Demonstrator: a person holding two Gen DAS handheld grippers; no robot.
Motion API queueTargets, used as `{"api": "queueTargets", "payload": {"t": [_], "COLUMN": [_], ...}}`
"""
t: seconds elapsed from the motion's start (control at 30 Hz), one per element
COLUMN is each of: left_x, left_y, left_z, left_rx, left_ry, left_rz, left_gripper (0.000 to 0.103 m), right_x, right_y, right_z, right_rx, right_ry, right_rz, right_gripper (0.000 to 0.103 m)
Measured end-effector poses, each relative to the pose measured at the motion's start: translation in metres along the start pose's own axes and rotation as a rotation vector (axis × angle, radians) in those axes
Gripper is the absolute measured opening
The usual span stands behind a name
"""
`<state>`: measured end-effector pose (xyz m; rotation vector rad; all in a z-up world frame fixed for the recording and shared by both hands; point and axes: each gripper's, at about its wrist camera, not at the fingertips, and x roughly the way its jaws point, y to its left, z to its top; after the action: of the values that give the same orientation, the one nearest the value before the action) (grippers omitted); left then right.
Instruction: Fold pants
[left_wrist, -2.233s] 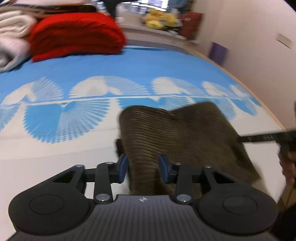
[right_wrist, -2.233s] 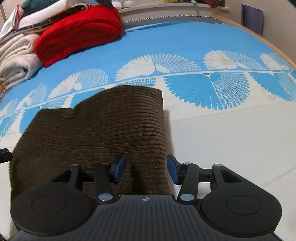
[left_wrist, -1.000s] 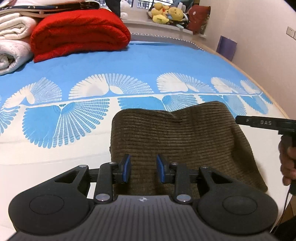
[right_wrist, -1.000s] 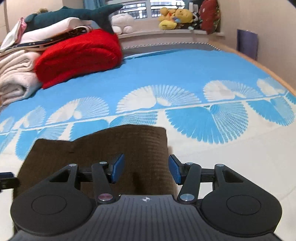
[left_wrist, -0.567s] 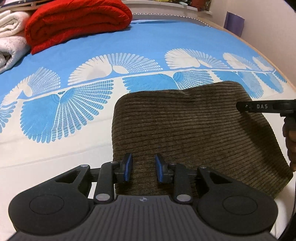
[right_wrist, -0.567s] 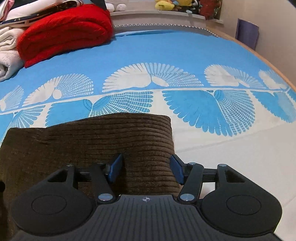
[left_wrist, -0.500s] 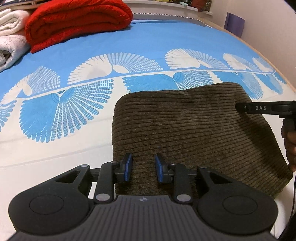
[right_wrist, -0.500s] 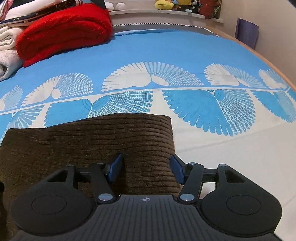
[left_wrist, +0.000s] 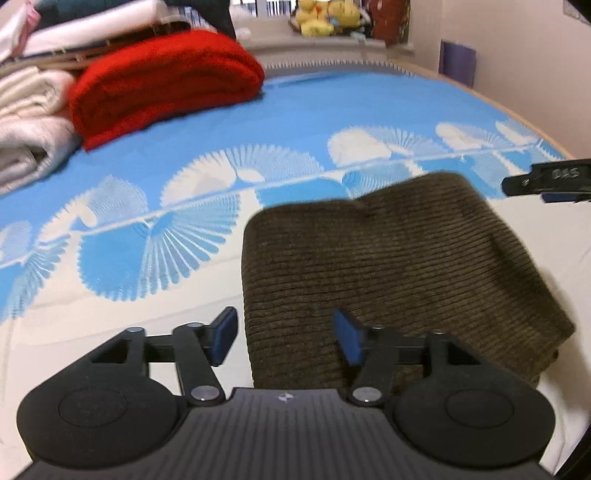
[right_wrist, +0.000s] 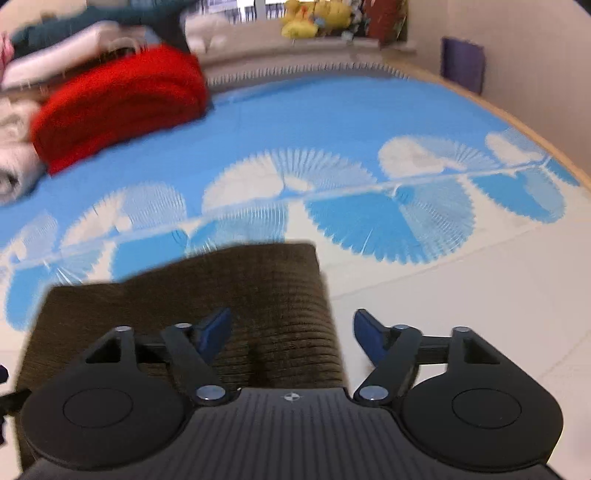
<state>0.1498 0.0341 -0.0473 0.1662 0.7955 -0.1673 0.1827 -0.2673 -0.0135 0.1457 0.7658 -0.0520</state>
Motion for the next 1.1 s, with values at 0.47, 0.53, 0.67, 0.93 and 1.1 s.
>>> {"api": "queueTargets", "payload": {"t": [0.47, 0.53, 0.67, 0.93, 1.1], "left_x": [-0.16, -0.16, -0.141, -0.116, -0.113], "left_y": [-0.028, -0.029, -0.035, -0.046, -0.037], "left_z": [-0.026, -0.036, -0.056, -0.052, -0.063], "left_rx": [-0.082, -0.184, -0.295, -0.204, -0.201], "left_ry": [-0.286, -0.23, -0.092, 0.01, 0.004], "left_rz": [0.057, 0.016, -0.035, 0.059, 0.068], "left_gripper": [0.103, 0.103, 0.103, 0.103, 0.103], "right_x": [-0.17, -0.177, -0.177, -0.178, -0.175], "right_y": [-0.023, -0.028, -0.03, -0.012, -0.003], "right_z": [-0.048, -0.054, -0.058, -0.068, -0.073], "right_rx": [-0.064, -0.045, -0.019, -0.056, -0.038], "right_ry": [-0.294, -0.307, -0.262, -0.2, -0.13], "right_rz": [0.027, 0.028, 0.062, 0.077, 0.099], "right_gripper": [0.102, 0.102, 0.102, 0.102, 0.102]}}
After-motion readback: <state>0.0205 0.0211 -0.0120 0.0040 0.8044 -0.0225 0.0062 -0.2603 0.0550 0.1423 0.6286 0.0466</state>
